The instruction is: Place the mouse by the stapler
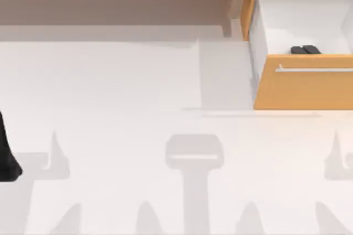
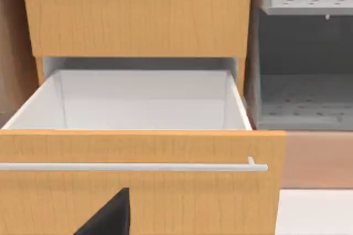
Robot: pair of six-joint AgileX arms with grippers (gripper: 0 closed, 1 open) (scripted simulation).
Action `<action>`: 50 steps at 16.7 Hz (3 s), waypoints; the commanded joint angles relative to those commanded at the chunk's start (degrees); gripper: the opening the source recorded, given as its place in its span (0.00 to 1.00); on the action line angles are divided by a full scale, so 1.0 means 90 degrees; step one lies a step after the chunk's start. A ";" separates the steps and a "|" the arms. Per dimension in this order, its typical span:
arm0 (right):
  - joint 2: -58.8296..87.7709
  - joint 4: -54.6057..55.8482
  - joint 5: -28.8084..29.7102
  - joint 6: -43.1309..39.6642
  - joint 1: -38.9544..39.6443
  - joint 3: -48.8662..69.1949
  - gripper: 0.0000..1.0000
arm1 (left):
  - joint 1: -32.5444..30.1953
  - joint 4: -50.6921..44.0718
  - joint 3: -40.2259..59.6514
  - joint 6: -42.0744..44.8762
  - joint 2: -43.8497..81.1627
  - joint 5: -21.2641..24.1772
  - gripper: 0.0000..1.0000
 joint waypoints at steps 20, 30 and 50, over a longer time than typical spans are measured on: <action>0.9356 -0.4577 -0.0046 -0.0091 0.0586 0.8329 1.00 | 0.0000 0.0000 0.0000 0.0000 0.0000 0.0000 1.00; 1.4810 -0.7124 -0.0013 -0.0144 0.0833 1.2949 1.00 | 0.0000 0.0000 0.0000 0.0000 0.0000 0.0000 1.00; 1.5441 -0.7166 -0.0004 -0.0123 0.0817 1.3270 1.00 | 0.0000 0.0000 0.0000 0.0000 0.0000 0.0000 1.00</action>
